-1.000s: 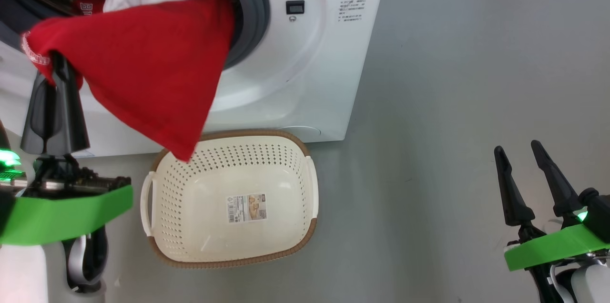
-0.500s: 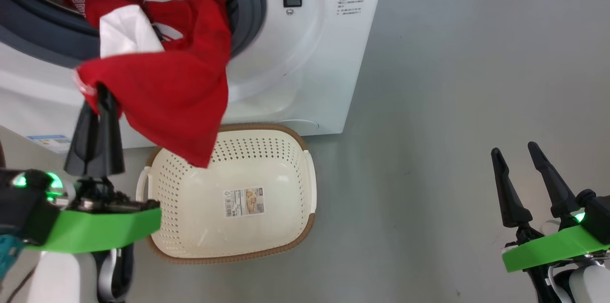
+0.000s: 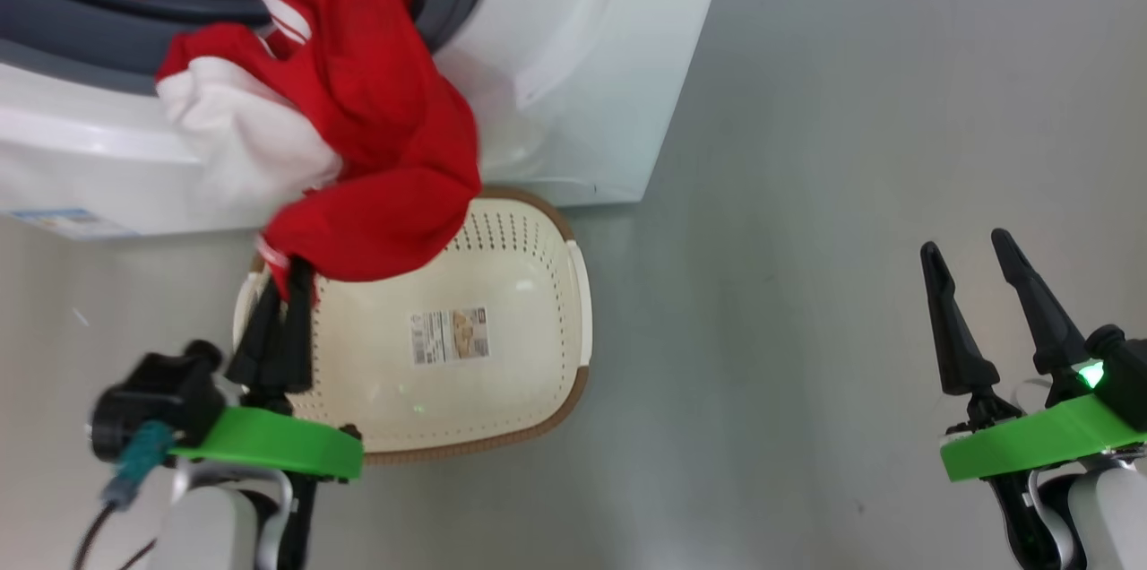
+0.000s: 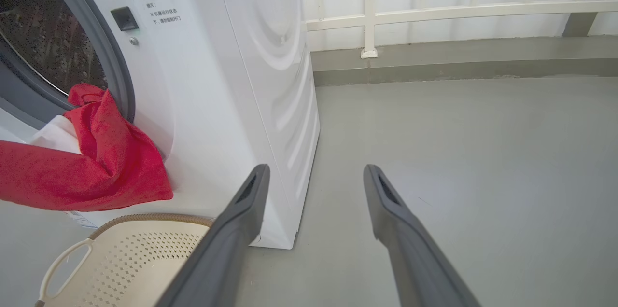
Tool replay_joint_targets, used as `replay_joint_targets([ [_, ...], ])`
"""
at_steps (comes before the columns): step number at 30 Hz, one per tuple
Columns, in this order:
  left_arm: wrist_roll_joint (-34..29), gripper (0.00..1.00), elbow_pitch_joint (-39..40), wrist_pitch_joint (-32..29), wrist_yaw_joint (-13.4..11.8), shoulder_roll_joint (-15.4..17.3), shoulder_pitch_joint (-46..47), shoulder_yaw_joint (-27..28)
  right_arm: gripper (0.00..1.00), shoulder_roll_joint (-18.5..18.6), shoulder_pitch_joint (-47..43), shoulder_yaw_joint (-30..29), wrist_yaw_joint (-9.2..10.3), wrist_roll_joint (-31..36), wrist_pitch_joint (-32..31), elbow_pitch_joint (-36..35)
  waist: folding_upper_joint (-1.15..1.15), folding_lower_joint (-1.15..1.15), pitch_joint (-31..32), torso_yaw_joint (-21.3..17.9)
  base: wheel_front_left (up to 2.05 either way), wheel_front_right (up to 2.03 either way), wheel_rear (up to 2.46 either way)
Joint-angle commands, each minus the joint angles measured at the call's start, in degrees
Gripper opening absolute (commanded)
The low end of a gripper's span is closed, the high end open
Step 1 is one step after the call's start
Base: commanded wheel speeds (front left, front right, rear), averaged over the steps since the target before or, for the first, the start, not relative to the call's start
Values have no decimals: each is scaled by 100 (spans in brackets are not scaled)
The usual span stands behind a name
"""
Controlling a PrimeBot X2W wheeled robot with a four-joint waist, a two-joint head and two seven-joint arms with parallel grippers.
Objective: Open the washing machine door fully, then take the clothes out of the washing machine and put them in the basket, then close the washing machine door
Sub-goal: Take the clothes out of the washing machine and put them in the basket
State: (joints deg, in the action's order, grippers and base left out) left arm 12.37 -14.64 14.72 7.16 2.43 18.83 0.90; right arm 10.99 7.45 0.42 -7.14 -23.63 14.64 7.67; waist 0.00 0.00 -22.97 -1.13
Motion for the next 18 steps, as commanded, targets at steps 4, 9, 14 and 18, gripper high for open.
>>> replay_joint_targets([
  [4, -86, 0, -515, 28, 33, 67, 264, 24, 100, 89, 169, 108, -35, 35, 36, -183, 0, 0, -402, -15, 0, 0, 0],
  [9, -119, 0, -1215, 28, 33, 58, 671, -74, 100, 76, 311, 101, -35, 35, 36, -230, 0, 0, -742, -22, 0, 0, 0],
  [14, -135, 0, -1935, 28, 33, 55, 1185, -135, 100, 54, 467, 88, -35, 41, 36, -279, 0, 0, -1064, -27, 0, 0, 0],
  [18, -172, 0, -2433, 28, 33, 60, 1562, -199, 100, 41, 590, 102, -35, 45, 36, -303, 0, 0, -1279, -48, 0, 0, 0],
])
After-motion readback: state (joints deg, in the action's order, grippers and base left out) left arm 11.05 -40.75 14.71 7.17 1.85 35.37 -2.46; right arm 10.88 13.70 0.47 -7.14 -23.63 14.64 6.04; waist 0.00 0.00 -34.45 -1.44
